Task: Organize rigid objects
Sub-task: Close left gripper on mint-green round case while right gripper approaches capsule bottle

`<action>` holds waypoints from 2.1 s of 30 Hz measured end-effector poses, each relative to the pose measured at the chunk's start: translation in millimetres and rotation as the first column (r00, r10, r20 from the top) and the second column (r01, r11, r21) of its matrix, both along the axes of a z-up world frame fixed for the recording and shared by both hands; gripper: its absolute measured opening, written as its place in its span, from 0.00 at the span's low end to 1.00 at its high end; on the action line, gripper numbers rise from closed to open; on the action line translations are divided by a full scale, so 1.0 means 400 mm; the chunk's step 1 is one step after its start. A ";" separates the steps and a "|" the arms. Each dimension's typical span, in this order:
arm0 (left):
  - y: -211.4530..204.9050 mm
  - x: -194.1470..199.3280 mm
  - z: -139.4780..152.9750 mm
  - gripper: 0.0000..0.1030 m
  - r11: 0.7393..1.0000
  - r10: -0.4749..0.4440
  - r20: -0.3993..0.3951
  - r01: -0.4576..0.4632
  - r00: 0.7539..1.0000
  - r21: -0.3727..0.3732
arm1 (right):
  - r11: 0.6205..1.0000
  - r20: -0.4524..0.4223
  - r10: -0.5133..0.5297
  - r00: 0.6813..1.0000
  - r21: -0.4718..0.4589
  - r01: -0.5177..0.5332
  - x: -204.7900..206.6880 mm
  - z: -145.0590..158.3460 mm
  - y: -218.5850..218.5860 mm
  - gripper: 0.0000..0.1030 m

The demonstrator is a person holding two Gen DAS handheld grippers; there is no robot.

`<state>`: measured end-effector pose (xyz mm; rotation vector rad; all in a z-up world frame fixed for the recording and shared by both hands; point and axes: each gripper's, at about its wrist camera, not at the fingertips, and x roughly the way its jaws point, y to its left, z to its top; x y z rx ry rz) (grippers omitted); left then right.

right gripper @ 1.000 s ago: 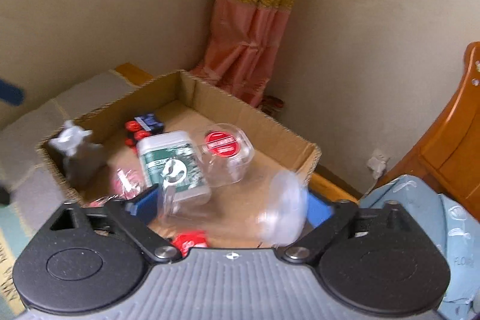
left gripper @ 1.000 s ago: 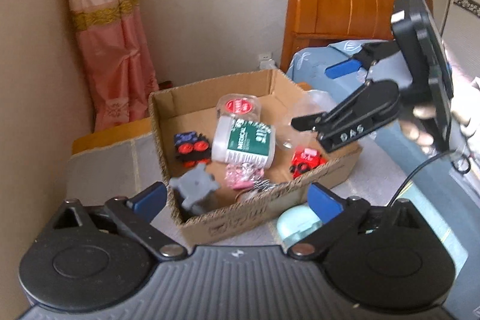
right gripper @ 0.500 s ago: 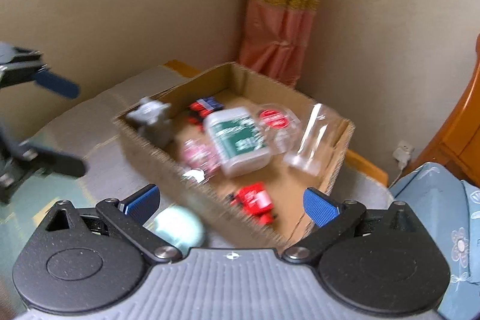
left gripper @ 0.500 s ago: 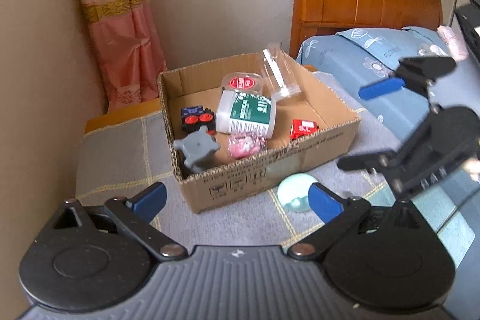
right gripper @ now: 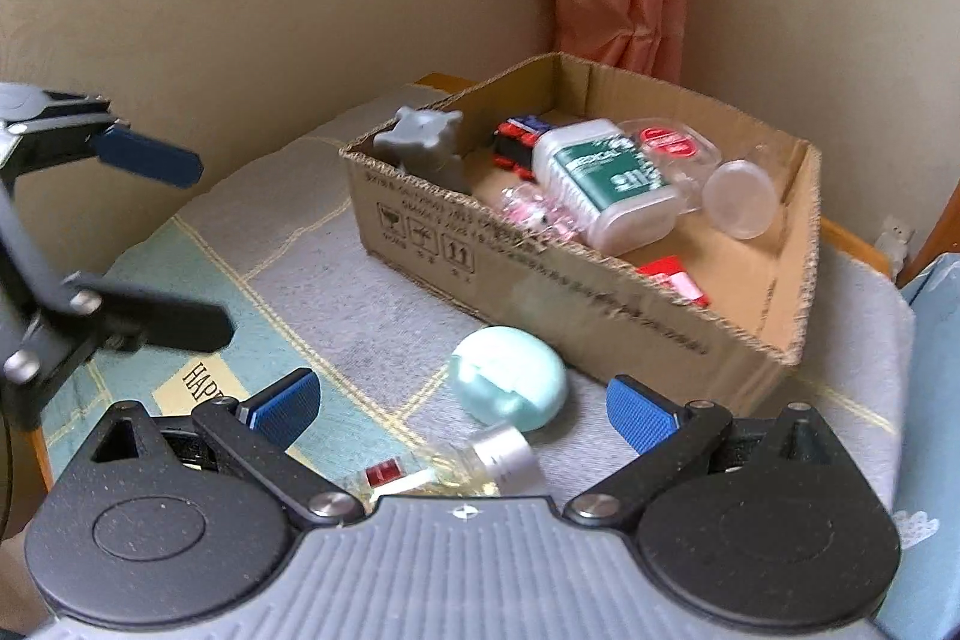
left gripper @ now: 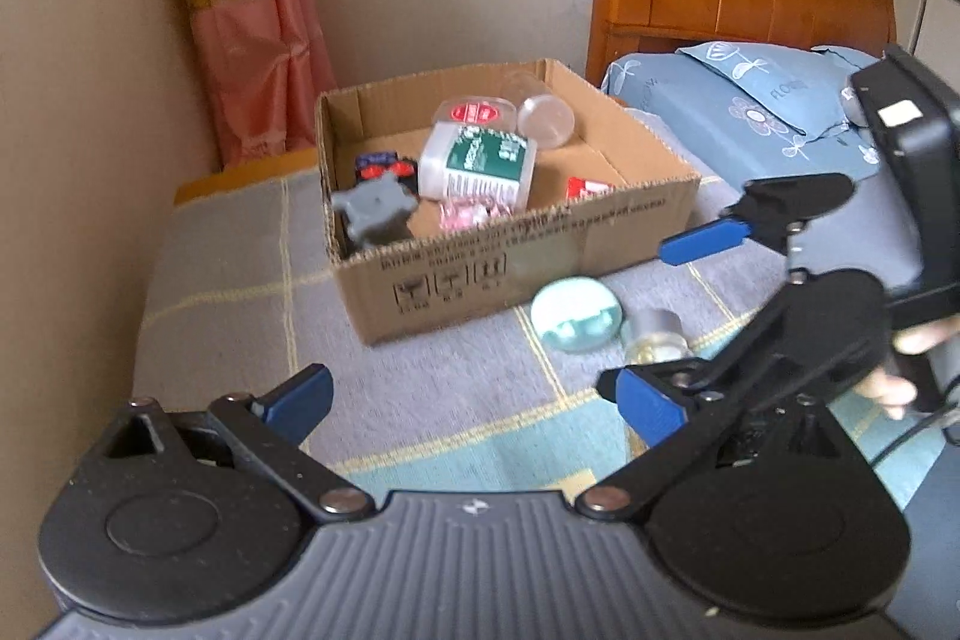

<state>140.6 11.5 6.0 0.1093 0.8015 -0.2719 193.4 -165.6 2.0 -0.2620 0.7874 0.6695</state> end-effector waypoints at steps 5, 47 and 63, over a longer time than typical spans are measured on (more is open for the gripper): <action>0.021 -0.016 -0.021 0.97 1.000 0.026 -0.012 -0.026 1.000 -0.010 | 1.000 -0.050 0.018 0.999 0.015 -0.017 0.003 -0.030 0.014 1.00; -0.109 0.097 -0.109 0.98 0.999 0.053 -0.015 -0.053 0.999 -0.014 | 0.894 -0.018 -0.447 0.894 -0.011 0.447 -0.138 -0.137 -0.083 1.00; -0.223 0.194 -0.181 0.96 0.995 0.095 -0.031 -0.095 0.995 0.017 | 0.937 0.058 -0.347 0.936 -0.013 0.348 -0.173 -0.157 -0.094 1.00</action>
